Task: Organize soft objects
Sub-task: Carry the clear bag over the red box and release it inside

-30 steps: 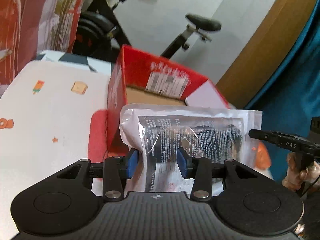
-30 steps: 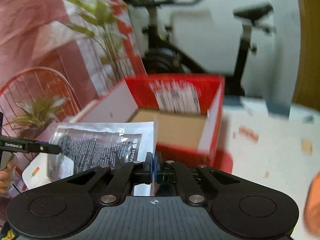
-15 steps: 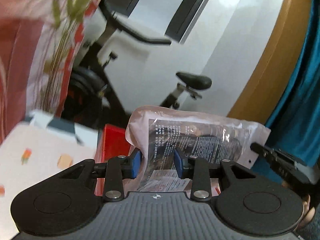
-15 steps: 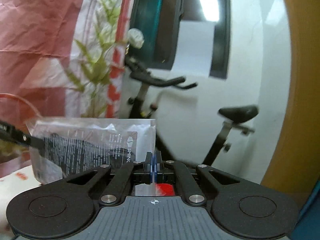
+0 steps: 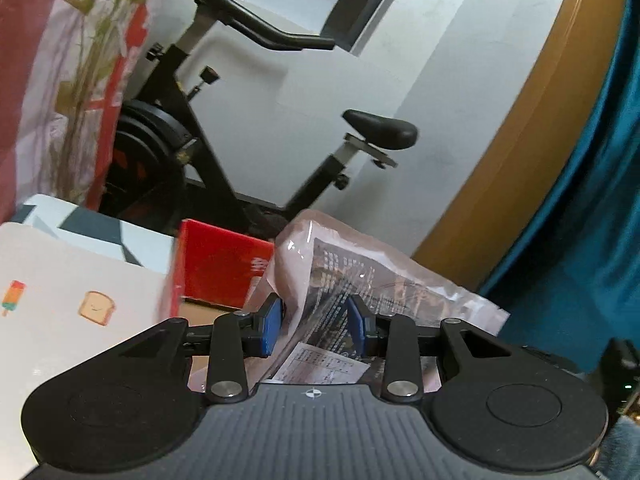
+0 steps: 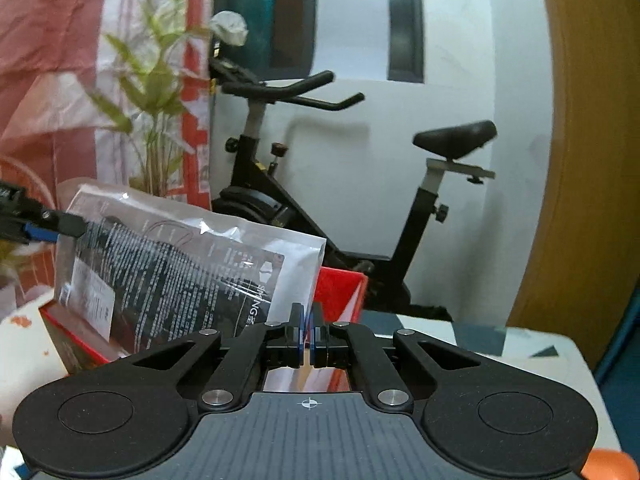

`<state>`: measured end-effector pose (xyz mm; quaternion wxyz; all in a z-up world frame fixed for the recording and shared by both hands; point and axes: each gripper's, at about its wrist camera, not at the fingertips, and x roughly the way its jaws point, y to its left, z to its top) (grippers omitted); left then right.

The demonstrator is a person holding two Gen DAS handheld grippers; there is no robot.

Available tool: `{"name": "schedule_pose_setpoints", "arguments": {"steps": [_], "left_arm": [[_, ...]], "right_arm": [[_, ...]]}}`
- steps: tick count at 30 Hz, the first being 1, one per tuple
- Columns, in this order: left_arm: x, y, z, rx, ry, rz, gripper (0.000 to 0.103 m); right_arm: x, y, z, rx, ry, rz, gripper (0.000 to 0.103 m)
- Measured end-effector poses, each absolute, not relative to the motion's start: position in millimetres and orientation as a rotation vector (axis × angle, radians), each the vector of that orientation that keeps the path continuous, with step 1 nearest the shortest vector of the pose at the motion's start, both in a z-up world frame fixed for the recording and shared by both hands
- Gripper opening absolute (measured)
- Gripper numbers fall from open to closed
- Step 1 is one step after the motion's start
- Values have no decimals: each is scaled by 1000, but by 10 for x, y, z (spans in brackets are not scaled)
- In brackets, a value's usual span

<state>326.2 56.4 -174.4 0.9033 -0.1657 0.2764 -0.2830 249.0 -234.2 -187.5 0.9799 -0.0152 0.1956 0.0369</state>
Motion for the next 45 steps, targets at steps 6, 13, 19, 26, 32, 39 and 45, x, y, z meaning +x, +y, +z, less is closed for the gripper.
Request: {"name": "schedule_pose_setpoints", "arguments": {"steps": [6, 13, 19, 26, 32, 39, 45], "left_arm": [[3343, 406, -1836, -266, 611, -571, 37], [3443, 576, -2214, -317, 776, -487, 37], [3422, 597, -2162, -222, 789, -506, 37], [3363, 667, -1997, -159, 721, -470, 31], [3615, 418, -1925, -163, 739, -483, 21], [3920, -7, -2215, -75, 917, -483, 21], [4056, -141, -2437, 34, 1021, -441, 21]], "right_arm": [[2497, -2465, -1871, 11, 400, 52, 2], [2585, -2330, -1922, -32, 457, 105, 2], [2709, -2353, -2026, 13, 555, 101, 2], [2833, -2391, -2058, 23, 641, 121, 2], [3104, -2367, -2103, 22, 739, 107, 2], [3390, -2301, -2060, -14, 839, 80, 15], [3584, -2256, -1826, -7, 844, 166, 20]]}}
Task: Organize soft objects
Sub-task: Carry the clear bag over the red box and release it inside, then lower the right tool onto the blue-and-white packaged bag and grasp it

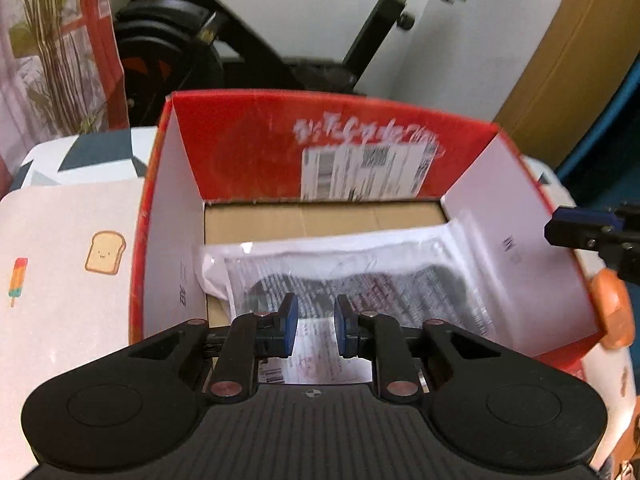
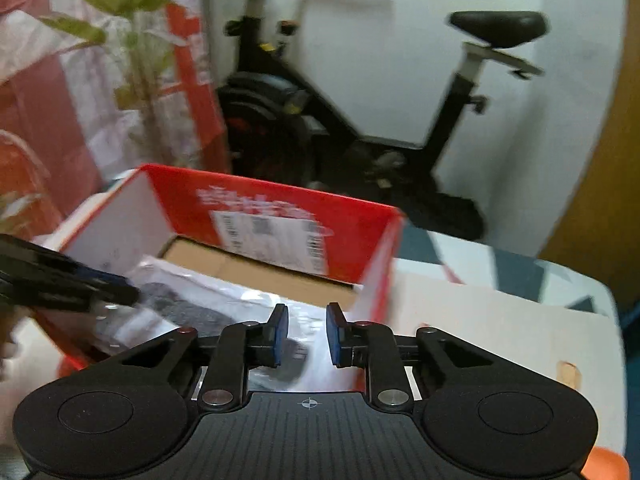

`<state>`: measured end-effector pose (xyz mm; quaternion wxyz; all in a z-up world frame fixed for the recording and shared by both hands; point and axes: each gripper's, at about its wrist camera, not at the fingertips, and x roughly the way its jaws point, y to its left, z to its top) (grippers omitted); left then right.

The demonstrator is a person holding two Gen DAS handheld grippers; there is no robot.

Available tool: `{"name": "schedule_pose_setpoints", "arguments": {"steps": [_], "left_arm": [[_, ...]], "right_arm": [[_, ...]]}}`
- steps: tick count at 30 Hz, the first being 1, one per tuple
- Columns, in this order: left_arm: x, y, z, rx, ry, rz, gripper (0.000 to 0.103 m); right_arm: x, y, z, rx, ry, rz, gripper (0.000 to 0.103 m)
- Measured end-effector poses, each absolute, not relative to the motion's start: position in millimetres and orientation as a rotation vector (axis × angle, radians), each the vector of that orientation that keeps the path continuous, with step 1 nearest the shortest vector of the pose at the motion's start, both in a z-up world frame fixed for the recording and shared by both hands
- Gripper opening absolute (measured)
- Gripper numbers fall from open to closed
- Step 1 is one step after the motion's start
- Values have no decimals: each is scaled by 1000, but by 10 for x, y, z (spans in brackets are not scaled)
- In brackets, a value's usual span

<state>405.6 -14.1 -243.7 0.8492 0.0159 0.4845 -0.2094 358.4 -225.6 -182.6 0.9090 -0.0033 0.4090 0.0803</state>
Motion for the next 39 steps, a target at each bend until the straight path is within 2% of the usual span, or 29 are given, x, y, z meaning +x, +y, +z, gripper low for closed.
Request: {"name": "schedule_pose_setpoints", "arguments": {"steps": [2, 6, 9, 11, 12, 14, 15, 16, 17, 18, 20, 22, 28, 39], "left_arm": [[4060, -116, -2459, 24, 1018, -448, 21], [3987, -100, -2351, 21, 957, -466, 22], [3887, -115, -2227, 39, 899, -457, 28], [3806, -84, -2129, 47, 856, -438, 43], [3757, -60, -2078, 50, 836, -429, 49], [3653, -26, -1983, 61, 795, -401, 71], [3589, -6, -1935, 69, 771, -385, 76], [3529, 13, -1888, 75, 750, -371, 87], [3461, 27, -1851, 79, 730, -358, 96], [3386, 42, -1814, 80, 709, -345, 98], [3250, 82, -1747, 77, 681, -335, 100], [3113, 128, -1701, 79, 666, -328, 101], [2652, 186, -1696, 96, 599, -314, 103], [2084, 287, -1897, 88, 604, -286, 103]], "right_arm": [[3703, -2194, -1885, 6, 906, 217, 20], [3745, -2097, -1987, 19, 915, 212, 20], [3711, -2069, -2030, 30, 906, 176, 29], [3657, -2064, -2041, 22, 892, 153, 48], [3627, -2066, -2037, 20, 883, 141, 52], [3554, -2070, -2017, 20, 865, 125, 62], [3526, -2072, -2013, 21, 859, 116, 63], [3481, -2076, -2000, 25, 853, 105, 66], [3443, -2081, -1989, 31, 847, 101, 74], [3398, -2090, -1973, 36, 838, 98, 79], [3283, -2094, -1931, 42, 812, 82, 97], [3158, -2094, -1890, 54, 786, 76, 102], [2777, -2095, -1840, 116, 725, 76, 103], [2088, -1977, -1985, 166, 637, 49, 103]]}}
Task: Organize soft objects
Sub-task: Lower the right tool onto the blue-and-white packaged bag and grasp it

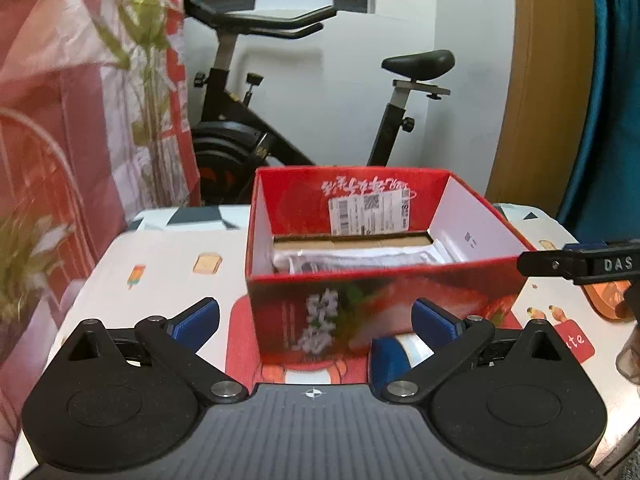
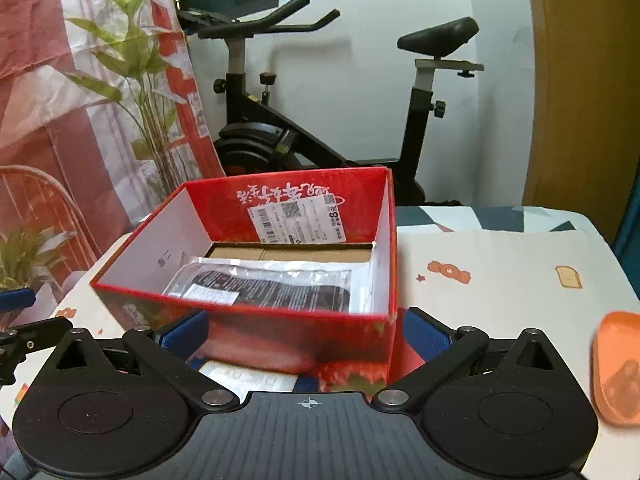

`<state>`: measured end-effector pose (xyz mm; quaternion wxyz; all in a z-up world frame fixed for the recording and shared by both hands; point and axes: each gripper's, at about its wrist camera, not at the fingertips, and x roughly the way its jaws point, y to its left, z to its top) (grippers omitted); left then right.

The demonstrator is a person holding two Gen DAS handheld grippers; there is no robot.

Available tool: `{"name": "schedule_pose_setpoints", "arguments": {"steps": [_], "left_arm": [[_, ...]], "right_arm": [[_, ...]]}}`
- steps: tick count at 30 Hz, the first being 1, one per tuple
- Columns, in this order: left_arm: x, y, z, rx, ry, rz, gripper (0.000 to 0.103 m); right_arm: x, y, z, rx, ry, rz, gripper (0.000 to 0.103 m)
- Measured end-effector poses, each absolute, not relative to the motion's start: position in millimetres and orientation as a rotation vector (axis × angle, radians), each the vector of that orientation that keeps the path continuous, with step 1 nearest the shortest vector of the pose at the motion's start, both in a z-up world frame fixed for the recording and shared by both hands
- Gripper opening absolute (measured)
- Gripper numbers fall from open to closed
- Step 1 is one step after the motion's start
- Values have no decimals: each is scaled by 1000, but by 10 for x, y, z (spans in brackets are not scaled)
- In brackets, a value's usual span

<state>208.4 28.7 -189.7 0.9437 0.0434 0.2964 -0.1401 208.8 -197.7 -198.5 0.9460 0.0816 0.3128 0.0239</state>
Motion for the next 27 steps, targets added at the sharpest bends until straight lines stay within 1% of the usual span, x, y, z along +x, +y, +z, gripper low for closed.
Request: {"name": "schedule_pose_setpoints", "arguments": {"steps": [6, 9, 15, 18, 20, 21, 23, 24, 25, 26, 27], "left_arm": [[2006, 355, -2120, -25, 667, -200, 103], [2018, 392, -2239, -48, 718, -196, 103], [2019, 331, -2308, -37, 722, -191, 102], [1973, 240, -2344, -19, 716, -229, 99], [1978, 195, -2368, -24, 721, -259, 90], [1986, 168, -2380, -20, 724, -268, 88], [1999, 109, -2410, -5, 730, -290, 77], [2000, 78, -2429, 4, 736, -302, 73], [1998, 52, -2449, 12, 741, -311, 67], [1992, 26, -2464, 26, 740, -313, 63], [1982, 8, -2473, 36, 735, -315, 63]], "right_arm": [[1815, -1956, -2191, 201, 590, 23, 103], [1757, -1908, -2422, 181, 638, 24, 103], [1672, -1820, -2716, 155, 687, 54, 102], [1680, -1800, -2768, 161, 690, 77, 97], [1691, -1812, -2795, 166, 688, 73, 88], [1704, -1825, -2812, 171, 688, 68, 85], [1730, -1837, -2861, 182, 692, 75, 78], [1736, -1837, -2887, 179, 697, 78, 77], [1744, -1831, -2914, 171, 704, 80, 73], [1747, -1820, -2944, 158, 710, 84, 69], [1746, -1817, -2961, 150, 712, 85, 69]]}}
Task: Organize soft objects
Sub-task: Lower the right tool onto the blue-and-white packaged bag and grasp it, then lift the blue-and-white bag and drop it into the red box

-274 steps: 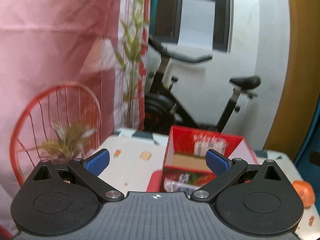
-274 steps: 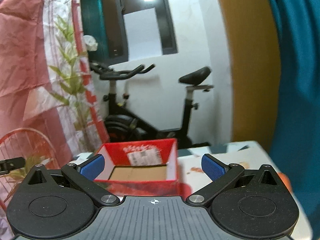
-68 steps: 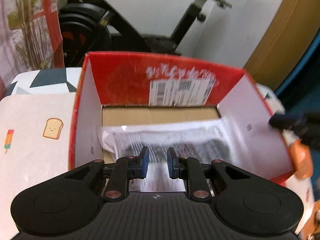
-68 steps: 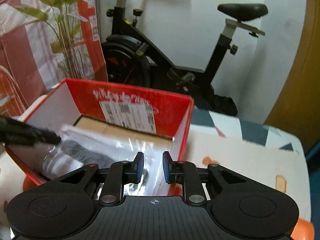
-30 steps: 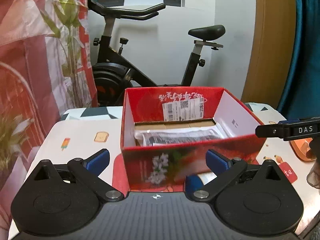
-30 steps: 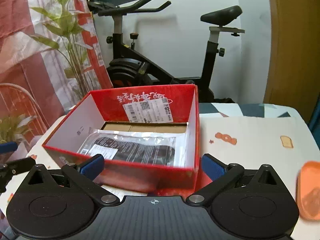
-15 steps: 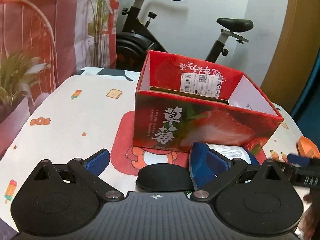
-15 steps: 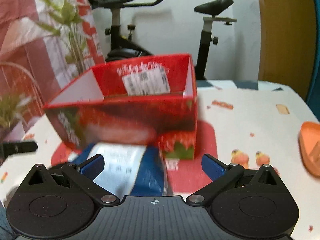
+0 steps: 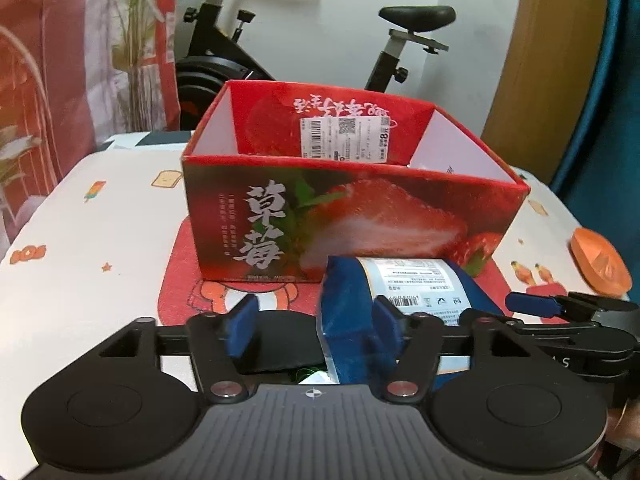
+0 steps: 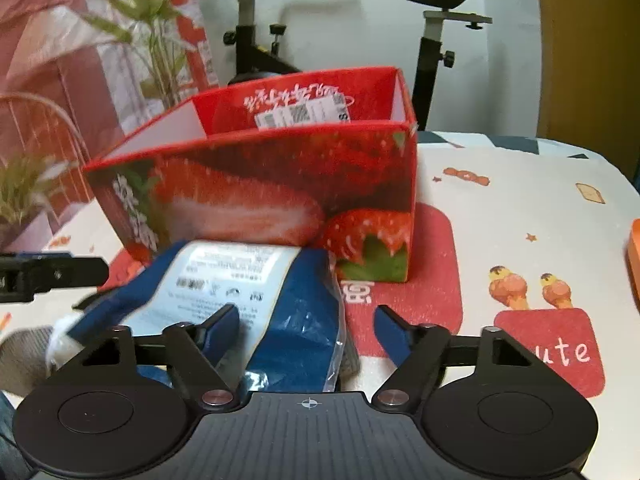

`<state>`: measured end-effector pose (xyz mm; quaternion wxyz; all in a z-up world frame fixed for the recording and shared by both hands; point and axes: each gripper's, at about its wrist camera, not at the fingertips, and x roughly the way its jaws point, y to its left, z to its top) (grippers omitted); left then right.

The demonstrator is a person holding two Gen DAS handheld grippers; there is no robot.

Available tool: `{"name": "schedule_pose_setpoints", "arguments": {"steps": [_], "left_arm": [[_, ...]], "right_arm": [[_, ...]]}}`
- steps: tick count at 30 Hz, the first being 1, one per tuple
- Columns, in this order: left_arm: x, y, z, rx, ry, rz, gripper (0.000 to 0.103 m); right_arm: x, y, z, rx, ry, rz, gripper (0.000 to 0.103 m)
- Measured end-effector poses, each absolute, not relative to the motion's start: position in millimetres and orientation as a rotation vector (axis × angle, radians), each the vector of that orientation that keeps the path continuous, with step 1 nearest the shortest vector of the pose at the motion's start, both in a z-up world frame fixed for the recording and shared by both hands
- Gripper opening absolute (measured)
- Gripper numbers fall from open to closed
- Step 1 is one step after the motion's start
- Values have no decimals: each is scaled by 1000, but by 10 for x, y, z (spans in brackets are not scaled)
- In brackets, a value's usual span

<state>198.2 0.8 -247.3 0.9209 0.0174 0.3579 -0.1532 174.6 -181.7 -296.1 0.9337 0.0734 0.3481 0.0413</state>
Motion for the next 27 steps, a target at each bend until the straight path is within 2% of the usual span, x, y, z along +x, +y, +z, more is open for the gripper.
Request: {"name": "schedule_pose_setpoints", "arguments": {"steps": [4, 7, 11, 27], "left_arm": [[1968, -25, -2493, 36, 735, -354, 60], [1981, -43, -2526, 24, 755, -370, 60], [2011, -46, -2576, 10, 781, -373, 57], [2602, -56, -2703, -21, 945, -420, 52]], "right_arm": [[1747, -1788, -3011, 124, 723, 95, 68], [1757, -1793, -3081, 149, 738, 127, 57], [1737, -1759, -3122, 115, 716, 145, 54], [1772, -1871, -3192, 190, 721, 186, 52]]}}
